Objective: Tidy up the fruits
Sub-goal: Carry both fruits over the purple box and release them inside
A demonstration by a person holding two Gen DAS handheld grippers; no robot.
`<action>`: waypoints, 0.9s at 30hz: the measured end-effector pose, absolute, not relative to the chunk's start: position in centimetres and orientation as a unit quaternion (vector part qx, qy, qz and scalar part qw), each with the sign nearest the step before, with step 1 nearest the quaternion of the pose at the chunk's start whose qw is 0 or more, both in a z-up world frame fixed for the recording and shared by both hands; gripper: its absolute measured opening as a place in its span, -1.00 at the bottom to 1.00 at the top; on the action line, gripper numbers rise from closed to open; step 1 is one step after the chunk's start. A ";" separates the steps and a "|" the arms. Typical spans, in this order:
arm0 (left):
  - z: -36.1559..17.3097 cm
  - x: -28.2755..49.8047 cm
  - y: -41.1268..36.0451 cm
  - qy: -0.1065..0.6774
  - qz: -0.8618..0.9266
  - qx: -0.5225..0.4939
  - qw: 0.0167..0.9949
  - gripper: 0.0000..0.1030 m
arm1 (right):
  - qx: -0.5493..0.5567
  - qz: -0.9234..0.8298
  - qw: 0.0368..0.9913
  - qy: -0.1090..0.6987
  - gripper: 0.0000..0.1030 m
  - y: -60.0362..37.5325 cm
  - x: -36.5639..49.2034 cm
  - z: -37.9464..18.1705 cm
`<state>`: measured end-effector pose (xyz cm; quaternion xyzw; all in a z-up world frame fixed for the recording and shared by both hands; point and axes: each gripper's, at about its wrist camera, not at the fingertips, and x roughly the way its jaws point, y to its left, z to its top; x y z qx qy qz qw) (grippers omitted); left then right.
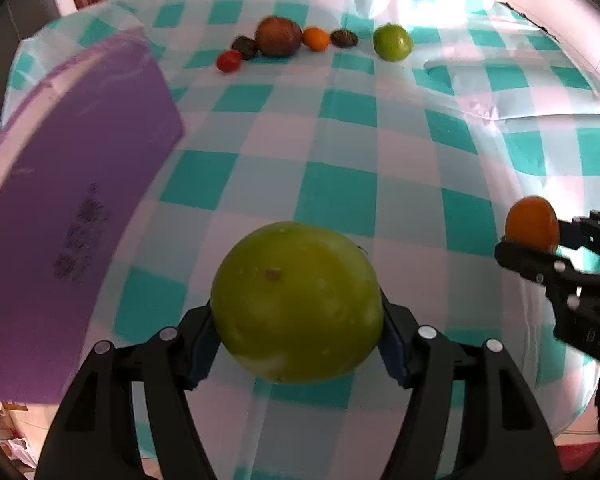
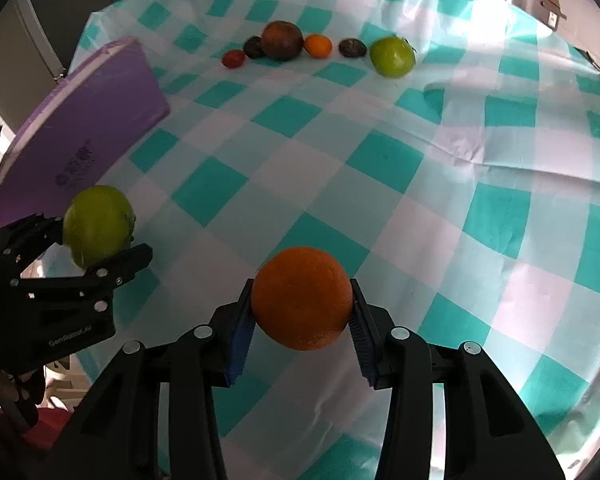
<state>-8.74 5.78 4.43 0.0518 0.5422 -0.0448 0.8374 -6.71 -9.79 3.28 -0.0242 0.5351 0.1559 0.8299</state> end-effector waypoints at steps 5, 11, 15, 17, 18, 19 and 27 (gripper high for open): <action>7.3 -11.9 7.1 0.516 -0.024 0.040 0.855 0.30 | -0.031 0.176 0.835 0.520 -0.15 -10.0 -8.9 5.3; 9.7 -13.6 9.1 0.494 0.002 0.027 0.869 0.30 | -0.046 0.204 0.836 0.508 -0.15 -8.2 -9.7 6.5; 10.6 -14.3 9.8 0.485 0.008 0.030 0.874 0.30 | -0.036 0.206 0.832 0.513 -0.15 -7.5 -9.7 6.3; 10.8 -14.4 9.9 0.484 0.003 0.033 0.875 0.30 | -0.034 0.204 0.831 0.516 -0.15 -7.4 -9.7 6.1; 10.8 -14.3 9.9 0.484 0.000 0.034 0.874 0.30 | -0.035 0.203 0.830 0.518 -0.15 -7.3 -9.7 6.0; 10.8 -14.2 9.8 0.484 -0.003 0.035 0.874 0.30 | -0.034 0.201 0.830 0.520 -0.15 -7.4 -9.6 5.9; 11.1 -12.1 9.0 0.475 -0.067 0.060 0.875 0.30 | -0.003 0.171 0.826 0.537 -0.15 -7.5 -7.5 5.2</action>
